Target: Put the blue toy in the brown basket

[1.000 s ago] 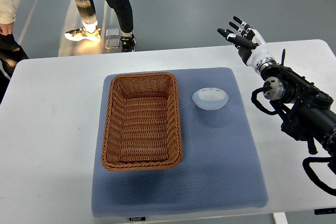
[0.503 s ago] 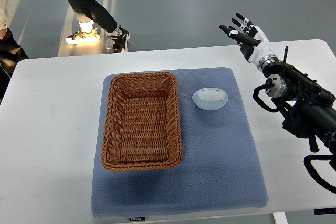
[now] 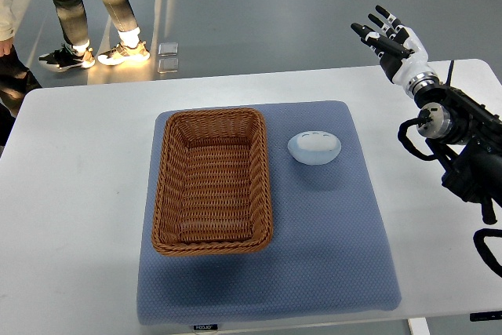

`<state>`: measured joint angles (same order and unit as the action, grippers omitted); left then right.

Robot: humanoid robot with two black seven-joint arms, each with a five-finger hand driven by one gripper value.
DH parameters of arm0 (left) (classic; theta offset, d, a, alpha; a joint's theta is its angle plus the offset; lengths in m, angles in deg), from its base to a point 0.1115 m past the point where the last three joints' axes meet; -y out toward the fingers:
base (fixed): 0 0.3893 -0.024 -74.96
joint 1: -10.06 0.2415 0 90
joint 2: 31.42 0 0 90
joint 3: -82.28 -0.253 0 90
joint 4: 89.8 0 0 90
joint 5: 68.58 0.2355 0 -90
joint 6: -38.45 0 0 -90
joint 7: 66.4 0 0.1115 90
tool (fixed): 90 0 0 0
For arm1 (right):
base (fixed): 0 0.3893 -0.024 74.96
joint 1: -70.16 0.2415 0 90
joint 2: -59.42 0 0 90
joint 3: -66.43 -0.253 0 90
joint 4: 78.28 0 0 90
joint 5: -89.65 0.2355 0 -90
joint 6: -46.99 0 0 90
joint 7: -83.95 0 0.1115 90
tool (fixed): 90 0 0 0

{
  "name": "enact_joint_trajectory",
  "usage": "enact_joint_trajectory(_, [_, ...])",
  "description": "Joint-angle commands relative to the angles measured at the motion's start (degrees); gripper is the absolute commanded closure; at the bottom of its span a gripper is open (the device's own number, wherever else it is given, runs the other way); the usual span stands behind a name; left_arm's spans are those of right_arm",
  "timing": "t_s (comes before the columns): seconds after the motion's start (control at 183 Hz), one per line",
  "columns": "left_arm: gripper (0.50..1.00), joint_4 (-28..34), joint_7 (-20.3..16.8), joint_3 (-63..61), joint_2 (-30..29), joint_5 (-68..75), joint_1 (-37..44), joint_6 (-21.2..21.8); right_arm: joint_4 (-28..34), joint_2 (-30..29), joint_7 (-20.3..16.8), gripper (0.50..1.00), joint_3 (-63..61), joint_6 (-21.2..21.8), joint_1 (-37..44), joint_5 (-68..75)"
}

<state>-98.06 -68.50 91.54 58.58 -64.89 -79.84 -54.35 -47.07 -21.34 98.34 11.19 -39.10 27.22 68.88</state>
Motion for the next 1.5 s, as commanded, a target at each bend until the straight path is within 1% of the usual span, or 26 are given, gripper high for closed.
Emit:
enact_joint_trajectory(0.0, [0.500, 0.0, 0.0, 0.0, 0.0, 0.0, 0.0, 0.0, 2.0, 2.3, -0.2, 0.589, 0.3, -0.3, -0.1, -0.2])
enact_joint_trajectory(0.087, [0.500, 0.0, 0.0, 0.1, 0.0, 0.0, 0.0, 0.0, 5.5, 5.5, -0.2, 0.589, 1.1, -2.1, -0.3, -0.3])
enact_joint_trajectory(0.191, [0.500, 0.0, 0.0, 0.0, 0.0, 0.0, 0.0, 0.0, 6.7, 8.2, -0.5, 0.589, 2.9, -2.8, 0.0, -0.6])
enact_joint_trajectory(0.333, [0.500, 0.0, 0.0, 0.1, 0.0, 0.0, 0.0, 0.1, 7.2, 12.6, -0.8, 0.589, 6.6, -2.7, 0.9, -0.7])
enact_joint_trajectory(0.437, [0.500, 0.0, 0.0, 0.0, 0.0, 0.0, 0.0, 0.0, 7.8, 14.1, -0.8, 0.589, 10.9, -2.1, 2.4, -2.3])
enact_joint_trajectory(0.623, [0.500, 0.0, 0.0, 0.0, 0.0, 0.0, 0.0, 0.0, 8.3, 17.1, -0.7, 0.589, 18.0, -0.9, 5.8, -12.2])
enact_joint_trajectory(0.667, [0.500, 0.0, 0.0, 0.1, 0.0, 0.0, 0.0, 0.1, 8.6, 17.6, -0.7, 0.589, 18.9, 0.1, 6.5, -15.3])
enact_joint_trajectory(0.754, [0.500, 0.0, 0.0, 0.1, 0.0, 0.0, 0.0, 0.1, 9.7, 18.5, -0.7, 0.589, 20.8, 3.4, 8.2, -21.9])
enact_joint_trajectory(0.913, [0.500, 0.0, 0.0, 0.0, 0.0, 0.0, 0.0, 0.0, 11.9, 21.8, -0.7, 0.589, 24.5, 8.0, 12.8, -33.6])
enact_joint_trajectory(0.962, [0.500, 0.0, 0.0, 0.1, 0.0, 0.0, 0.0, 0.1, 13.9, 22.9, -0.7, 0.589, 26.3, 10.1, 14.8, -38.0])
enact_joint_trajectory(1.087, [0.500, 0.0, 0.0, 0.0, 0.0, 0.0, 0.0, 0.0, 19.1, 25.7, -0.7, 0.589, 30.4, 13.7, 19.4, -48.6])
enact_joint_trajectory(1.202, [0.500, 0.0, 0.0, 0.1, 0.0, 0.0, 0.0, 0.0, 24.3, 26.4, -0.9, 0.591, 34.1, 16.9, 23.7, -57.1])
enact_joint_trajectory(1.262, [0.500, 0.0, 0.0, 0.1, 0.0, 0.0, 0.0, 0.0, 26.4, 26.4, -2.4, 0.591, 36.5, 18.9, 25.9, -60.3])
enact_joint_trajectory(1.383, [0.500, 0.0, 0.0, 0.1, 0.0, 0.0, 0.0, 0.0, 32.0, 26.3, -5.6, 0.591, 42.7, 22.9, 28.8, -61.7])
enact_joint_trajectory(1.437, [0.500, 0.0, 0.0, 0.1, 0.0, 0.0, 0.0, 0.0, 33.9, 26.0, -6.9, 0.591, 45.0, 23.3, 29.7, -62.0])
enact_joint_trajectory(1.492, [0.500, 0.0, 0.0, 0.1, 0.0, 0.0, 0.0, 0.0, 35.3, 25.6, -9.1, 0.591, 47.2, 23.5, 30.3, -62.4])
